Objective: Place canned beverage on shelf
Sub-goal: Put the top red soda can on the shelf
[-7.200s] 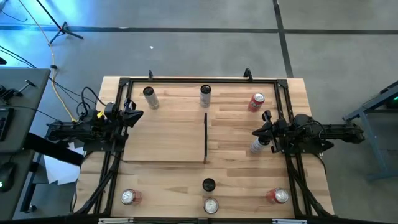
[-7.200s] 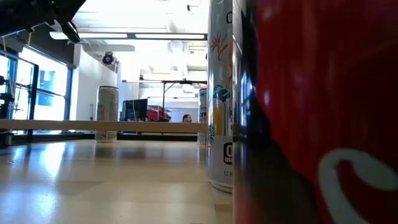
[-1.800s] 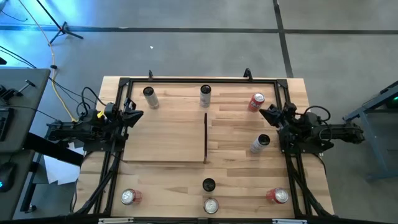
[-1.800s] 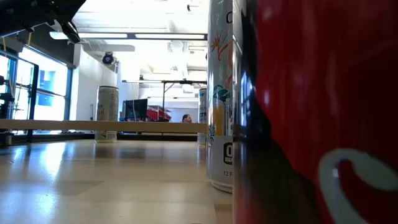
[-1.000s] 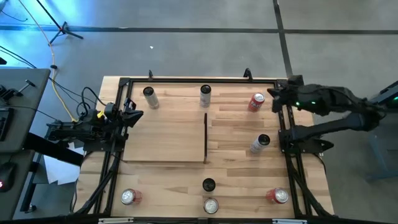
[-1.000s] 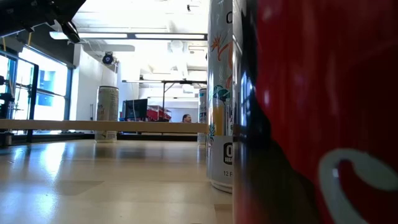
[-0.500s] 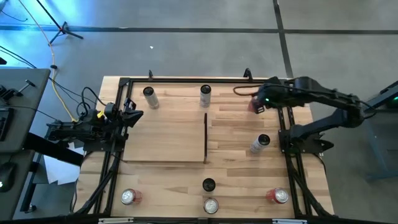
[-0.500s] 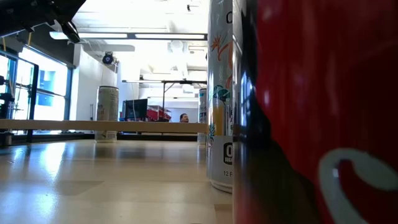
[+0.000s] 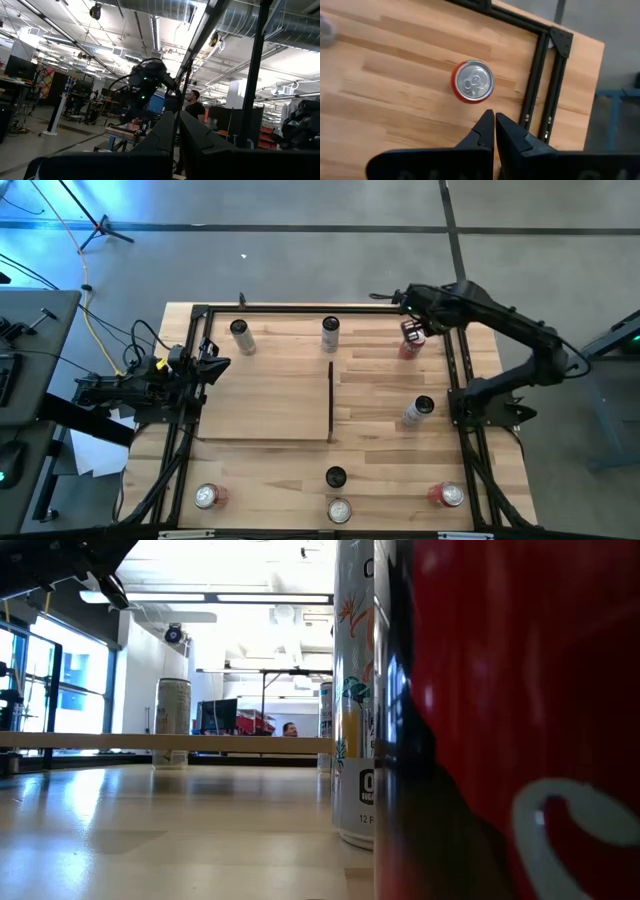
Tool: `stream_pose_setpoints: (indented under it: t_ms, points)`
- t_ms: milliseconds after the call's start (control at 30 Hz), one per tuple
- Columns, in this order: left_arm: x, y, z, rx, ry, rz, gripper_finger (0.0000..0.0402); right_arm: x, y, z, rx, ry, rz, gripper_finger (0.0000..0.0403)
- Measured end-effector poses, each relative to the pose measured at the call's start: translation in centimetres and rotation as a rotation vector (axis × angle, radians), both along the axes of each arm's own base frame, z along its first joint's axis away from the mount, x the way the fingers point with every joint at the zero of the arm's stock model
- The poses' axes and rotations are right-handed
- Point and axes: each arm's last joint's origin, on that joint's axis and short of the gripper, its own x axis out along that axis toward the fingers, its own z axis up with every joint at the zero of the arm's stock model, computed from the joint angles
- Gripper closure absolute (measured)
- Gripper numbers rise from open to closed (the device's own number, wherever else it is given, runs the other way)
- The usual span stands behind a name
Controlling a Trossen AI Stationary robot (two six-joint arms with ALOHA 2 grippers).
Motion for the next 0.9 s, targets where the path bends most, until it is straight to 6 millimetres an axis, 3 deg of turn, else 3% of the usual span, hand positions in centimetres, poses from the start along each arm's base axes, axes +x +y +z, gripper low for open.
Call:
stream_pose_setpoints:
  t_ms: [367,567,900]
  points:
    - [0.0,0.0,0.0,0.0,-0.001,0.0,0.0394,3.2,-4.6,-4.4,0.182,0.096,0.054,0.0387]
    - [0.0,0.0,0.0,0.0,-0.001,0.0,0.0394,2.9,-6.0,-4.9,0.223,0.066,0.026,0.0317]
    - [0.0,0.0,0.0,0.0,0.0,0.0,0.0394,3.0,-6.5,-5.5,0.223,0.022,-0.003,0.0188]
